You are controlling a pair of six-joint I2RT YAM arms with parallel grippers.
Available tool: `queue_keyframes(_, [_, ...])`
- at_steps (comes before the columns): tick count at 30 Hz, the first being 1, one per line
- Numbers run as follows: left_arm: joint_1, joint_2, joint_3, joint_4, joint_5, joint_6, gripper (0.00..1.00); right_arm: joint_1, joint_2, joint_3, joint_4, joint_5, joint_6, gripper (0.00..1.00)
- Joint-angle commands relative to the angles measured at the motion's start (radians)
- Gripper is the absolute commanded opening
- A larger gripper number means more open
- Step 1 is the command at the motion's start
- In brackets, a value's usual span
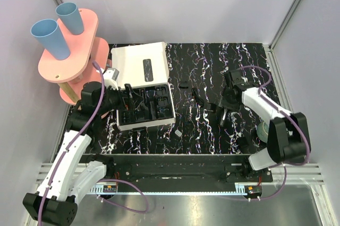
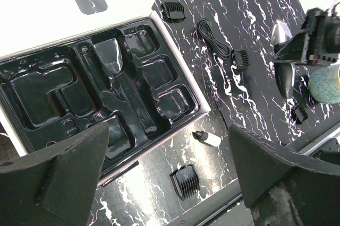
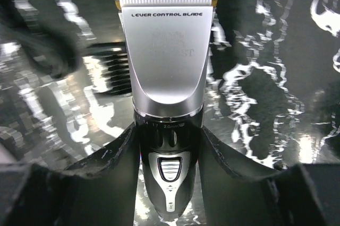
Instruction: Sort the hair-cutting tools
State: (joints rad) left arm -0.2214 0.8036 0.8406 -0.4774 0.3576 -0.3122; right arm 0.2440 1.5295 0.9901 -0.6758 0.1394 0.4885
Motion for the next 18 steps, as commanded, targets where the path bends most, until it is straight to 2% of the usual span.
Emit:
queue_keyframes(1, [0.002,-0.023,0.026,0.03,-0.034,-0.002,0.99,0.067,-0.168,0.074,0.114,-0.105,-0.001,0.33])
queue_keyframes(6, [0.001,-0.03,0.028,0.019,-0.065,-0.002,0.99,0.184,-0.247,0.082,0.257,-0.136,0.013,0.28])
queue_keyframes(10, [0.001,-0.043,0.025,0.017,-0.086,-0.005,0.99,0.311,-0.218,0.099,0.445,-0.088,0.019,0.24])
queue_keyframes(13, [0.002,-0.061,0.029,-0.009,-0.222,-0.025,0.99,0.434,-0.129,0.143,0.563,0.0,0.019,0.23])
queue_keyframes(14, [0.002,-0.085,0.025,-0.015,-0.35,-0.046,0.99,0.463,-0.099,0.162,0.584,0.034,0.018,0.23])
queue_keyframes(15, [0.002,-0.096,0.022,-0.021,-0.415,-0.057,0.99,0.519,-0.066,0.21,0.596,0.069,0.015,0.22])
queue_keyframes(16, [0.002,-0.131,0.014,-0.036,-0.483,-0.07,0.99,0.558,0.04,0.264,0.619,0.131,0.012,0.22])
queue_keyframes(18, [0.002,-0.15,0.0,-0.02,-0.493,-0.073,0.99,0.609,0.13,0.33,0.637,0.158,-0.007,0.22])
